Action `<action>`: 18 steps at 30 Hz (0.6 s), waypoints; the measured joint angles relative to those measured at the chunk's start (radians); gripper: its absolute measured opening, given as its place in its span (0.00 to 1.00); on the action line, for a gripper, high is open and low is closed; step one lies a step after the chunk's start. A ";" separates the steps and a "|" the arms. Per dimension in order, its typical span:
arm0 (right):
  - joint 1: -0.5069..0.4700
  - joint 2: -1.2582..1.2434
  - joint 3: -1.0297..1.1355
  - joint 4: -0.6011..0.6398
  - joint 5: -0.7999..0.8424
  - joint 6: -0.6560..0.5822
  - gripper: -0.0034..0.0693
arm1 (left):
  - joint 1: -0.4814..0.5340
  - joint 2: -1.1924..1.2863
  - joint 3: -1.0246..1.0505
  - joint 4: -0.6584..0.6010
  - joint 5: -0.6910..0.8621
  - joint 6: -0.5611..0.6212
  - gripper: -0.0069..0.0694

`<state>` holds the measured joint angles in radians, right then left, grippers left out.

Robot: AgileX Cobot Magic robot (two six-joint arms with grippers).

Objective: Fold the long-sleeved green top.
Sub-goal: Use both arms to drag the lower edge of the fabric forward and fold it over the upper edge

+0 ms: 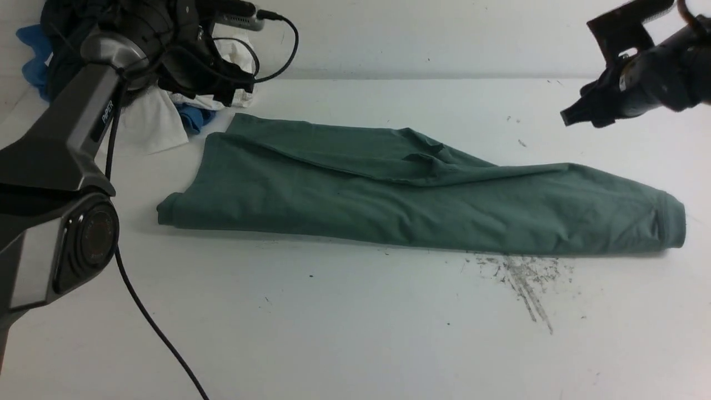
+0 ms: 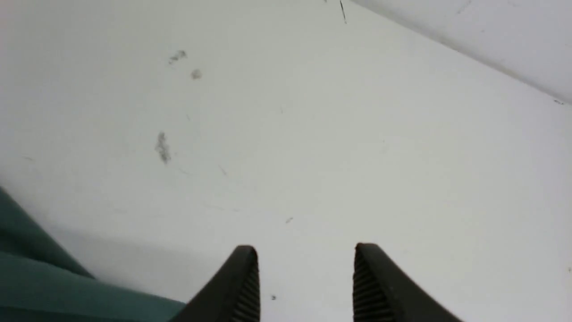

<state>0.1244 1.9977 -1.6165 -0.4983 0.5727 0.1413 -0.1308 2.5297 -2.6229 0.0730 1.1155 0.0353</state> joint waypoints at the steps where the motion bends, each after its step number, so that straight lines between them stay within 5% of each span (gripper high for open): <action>1: 0.018 -0.007 -0.002 0.056 0.017 -0.047 0.32 | -0.005 -0.002 -0.005 -0.002 0.025 0.004 0.62; 4: 0.081 -0.005 -0.004 0.312 0.083 -0.302 0.10 | -0.026 0.001 -0.007 -0.079 0.110 0.030 0.49; 5: 0.085 -0.002 -0.004 0.354 0.089 -0.323 0.10 | -0.029 0.004 -0.007 -0.087 0.115 0.038 0.48; 6: 0.108 0.019 -0.007 0.526 0.137 -0.496 0.06 | -0.044 0.016 -0.006 -0.157 0.121 0.083 0.40; 9: 0.127 0.077 -0.023 0.791 0.226 -0.781 0.03 | -0.075 0.047 -0.006 -0.275 0.122 0.167 0.25; 12: 0.130 0.169 -0.062 1.032 0.280 -0.983 0.03 | -0.118 0.088 -0.004 -0.362 0.122 0.226 0.12; 18: 0.130 0.336 -0.215 1.184 0.240 -1.063 0.03 | -0.158 0.118 -0.002 -0.379 0.122 0.254 0.08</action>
<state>0.2542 2.3337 -1.8312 0.6853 0.8123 -0.9219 -0.2883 2.6475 -2.6244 -0.3062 1.2375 0.2897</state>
